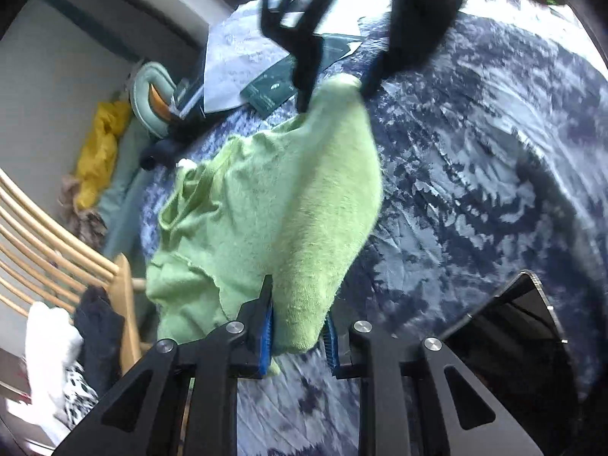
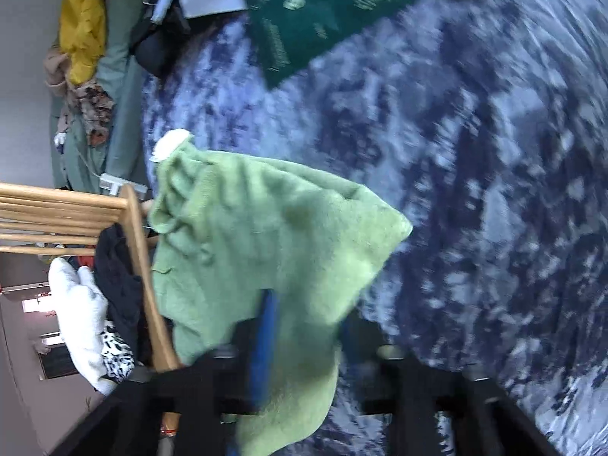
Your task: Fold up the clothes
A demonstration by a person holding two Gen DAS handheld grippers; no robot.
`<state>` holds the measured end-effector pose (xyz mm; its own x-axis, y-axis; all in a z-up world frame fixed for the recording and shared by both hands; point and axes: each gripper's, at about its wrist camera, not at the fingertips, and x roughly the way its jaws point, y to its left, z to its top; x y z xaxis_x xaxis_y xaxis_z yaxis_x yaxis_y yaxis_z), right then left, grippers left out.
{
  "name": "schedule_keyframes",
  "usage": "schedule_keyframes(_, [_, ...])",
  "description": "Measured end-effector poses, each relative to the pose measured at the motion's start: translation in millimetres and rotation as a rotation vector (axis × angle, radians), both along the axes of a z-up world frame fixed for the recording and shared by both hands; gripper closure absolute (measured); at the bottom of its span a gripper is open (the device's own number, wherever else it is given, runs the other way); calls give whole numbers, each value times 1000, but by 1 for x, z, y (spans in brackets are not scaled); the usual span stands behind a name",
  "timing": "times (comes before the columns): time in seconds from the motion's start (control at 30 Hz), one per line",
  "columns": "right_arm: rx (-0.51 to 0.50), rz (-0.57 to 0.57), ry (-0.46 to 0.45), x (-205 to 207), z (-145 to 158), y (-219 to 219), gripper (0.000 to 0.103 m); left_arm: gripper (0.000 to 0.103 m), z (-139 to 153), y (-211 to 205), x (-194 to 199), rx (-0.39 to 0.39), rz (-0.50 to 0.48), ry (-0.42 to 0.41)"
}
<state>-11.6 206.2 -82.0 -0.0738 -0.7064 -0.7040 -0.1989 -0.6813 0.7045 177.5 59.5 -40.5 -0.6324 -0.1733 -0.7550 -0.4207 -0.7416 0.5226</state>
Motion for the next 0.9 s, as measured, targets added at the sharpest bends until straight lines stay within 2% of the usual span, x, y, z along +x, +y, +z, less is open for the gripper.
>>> schedule_keyframes(0.2, [-39, -37, -52, 8, -25, 11, 60, 81, 12, -10, -4, 60, 18, -21])
schedule_keyframes(0.33, [-156, -107, -40, 5, -34, 18, 60, 81, 17, -13, -4, 66, 9, -24])
schedule_keyframes(0.4, [-194, -134, -22, 3, -35, 20, 77, 81, 19, -13, -3, 74, 7, -32])
schedule_keyframes(0.43, [-199, -142, -12, 3, -35, 21, 90, 82, 20, -12, -3, 83, 8, -40])
schedule_keyframes(0.6, [-131, -192, 33, 13, -21, 37, 92, 90, 27, -2, 4, 138, 8, -77])
schedule_keyframes(0.9, [22, -308, 55, 58, 15, 114, 93, 91, 39, 70, 46, 206, -181, -144])
